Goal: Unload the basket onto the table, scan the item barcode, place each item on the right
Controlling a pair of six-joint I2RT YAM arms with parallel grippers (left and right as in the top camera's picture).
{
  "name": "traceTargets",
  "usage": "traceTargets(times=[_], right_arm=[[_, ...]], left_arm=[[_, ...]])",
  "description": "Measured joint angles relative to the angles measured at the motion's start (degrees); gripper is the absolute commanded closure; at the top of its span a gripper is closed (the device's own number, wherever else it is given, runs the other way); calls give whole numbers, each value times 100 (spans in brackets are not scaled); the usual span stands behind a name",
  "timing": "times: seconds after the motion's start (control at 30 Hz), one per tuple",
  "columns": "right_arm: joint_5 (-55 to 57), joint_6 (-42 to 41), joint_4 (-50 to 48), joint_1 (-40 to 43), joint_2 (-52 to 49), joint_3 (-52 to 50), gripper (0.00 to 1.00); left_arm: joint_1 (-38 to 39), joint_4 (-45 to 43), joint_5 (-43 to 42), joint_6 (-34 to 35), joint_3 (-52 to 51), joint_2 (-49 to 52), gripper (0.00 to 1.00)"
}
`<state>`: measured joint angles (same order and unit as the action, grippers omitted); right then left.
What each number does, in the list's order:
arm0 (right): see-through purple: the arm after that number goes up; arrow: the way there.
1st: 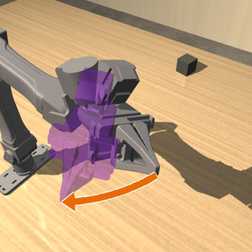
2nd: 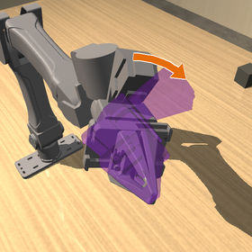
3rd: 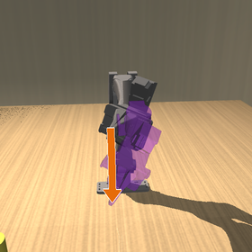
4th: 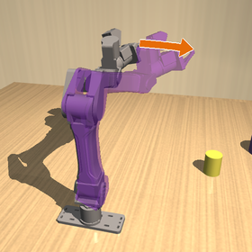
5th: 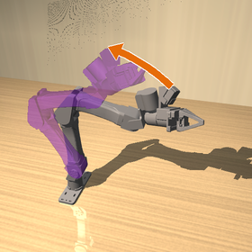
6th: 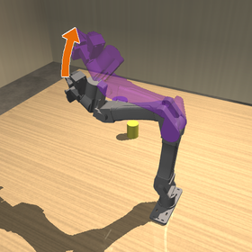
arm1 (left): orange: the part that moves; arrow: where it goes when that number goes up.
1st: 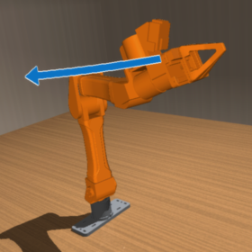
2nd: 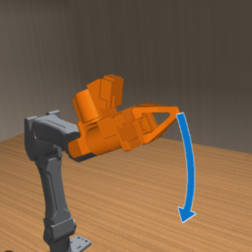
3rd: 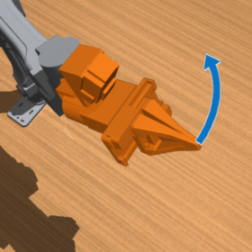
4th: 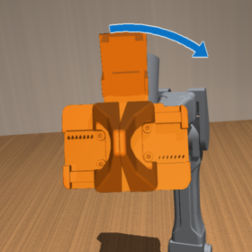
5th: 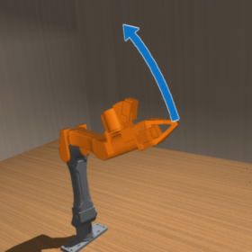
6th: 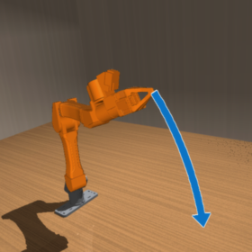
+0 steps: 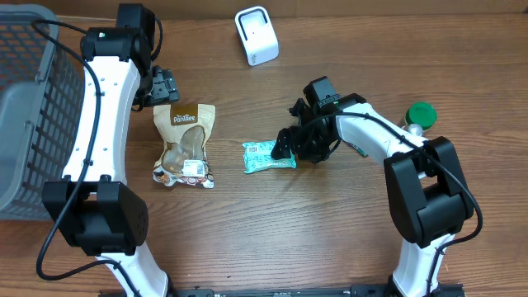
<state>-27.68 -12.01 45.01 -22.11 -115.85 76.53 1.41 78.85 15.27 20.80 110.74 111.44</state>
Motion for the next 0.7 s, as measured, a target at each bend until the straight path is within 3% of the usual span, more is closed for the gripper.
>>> traceTargets(times=[0.7], right_arm=[[0,-2,-109,0,0,-2,20]], left_arm=[[0,0,0,0,0,0,1]])
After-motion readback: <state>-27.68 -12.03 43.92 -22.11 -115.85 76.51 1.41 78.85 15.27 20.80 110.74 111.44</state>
